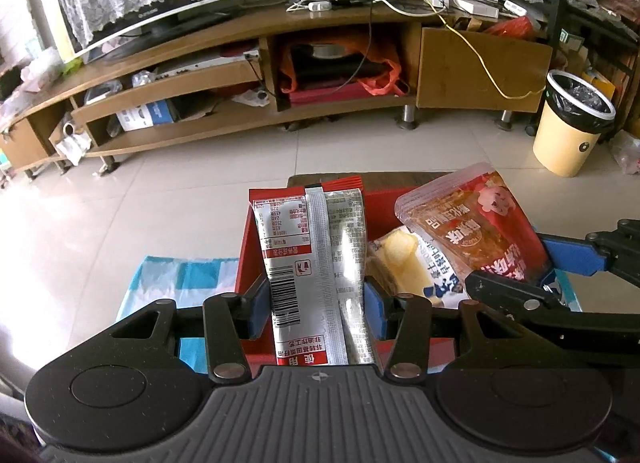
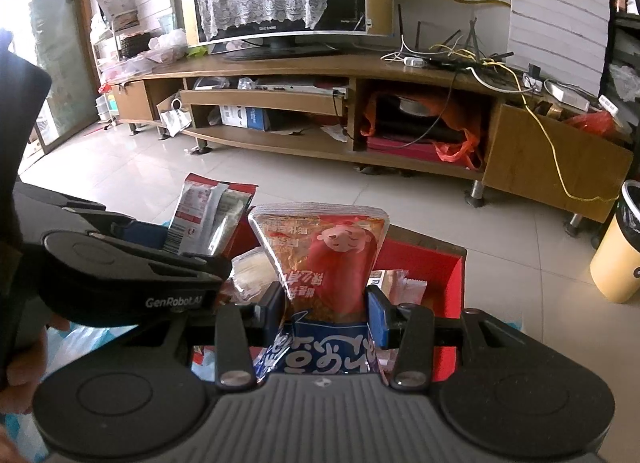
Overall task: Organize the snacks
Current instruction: 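Carry the strip pack and sausage bag over the red box with both tools, then lower both packs into the red box and open both tools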
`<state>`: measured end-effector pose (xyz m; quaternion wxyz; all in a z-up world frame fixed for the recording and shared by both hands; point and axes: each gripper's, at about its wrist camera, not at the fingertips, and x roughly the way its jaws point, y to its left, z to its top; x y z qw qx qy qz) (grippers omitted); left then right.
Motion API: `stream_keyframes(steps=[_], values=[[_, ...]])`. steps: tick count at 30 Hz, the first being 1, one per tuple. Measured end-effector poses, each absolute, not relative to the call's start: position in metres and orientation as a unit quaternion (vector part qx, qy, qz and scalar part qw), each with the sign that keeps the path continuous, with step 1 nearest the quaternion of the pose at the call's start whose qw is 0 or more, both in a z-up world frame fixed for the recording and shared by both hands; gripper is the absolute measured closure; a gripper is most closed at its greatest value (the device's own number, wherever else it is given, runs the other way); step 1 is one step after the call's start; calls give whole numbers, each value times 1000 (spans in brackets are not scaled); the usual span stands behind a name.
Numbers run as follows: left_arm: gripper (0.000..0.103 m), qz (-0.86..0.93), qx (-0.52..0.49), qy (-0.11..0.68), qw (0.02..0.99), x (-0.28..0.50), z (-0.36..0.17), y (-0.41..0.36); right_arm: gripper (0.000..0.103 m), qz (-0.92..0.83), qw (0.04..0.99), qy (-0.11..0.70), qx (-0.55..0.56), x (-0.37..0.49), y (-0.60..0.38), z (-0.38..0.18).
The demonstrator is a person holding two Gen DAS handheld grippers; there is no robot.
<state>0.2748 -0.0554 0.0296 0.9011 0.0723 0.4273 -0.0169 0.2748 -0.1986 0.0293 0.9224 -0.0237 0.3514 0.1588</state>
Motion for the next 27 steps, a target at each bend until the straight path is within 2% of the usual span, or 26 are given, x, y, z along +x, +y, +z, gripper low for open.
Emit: stream_keyframes(steps=[27], values=[[48, -4, 105, 439, 892, 323, -3, -68, 63, 146, 916, 374, -14, 328, -205, -5]])
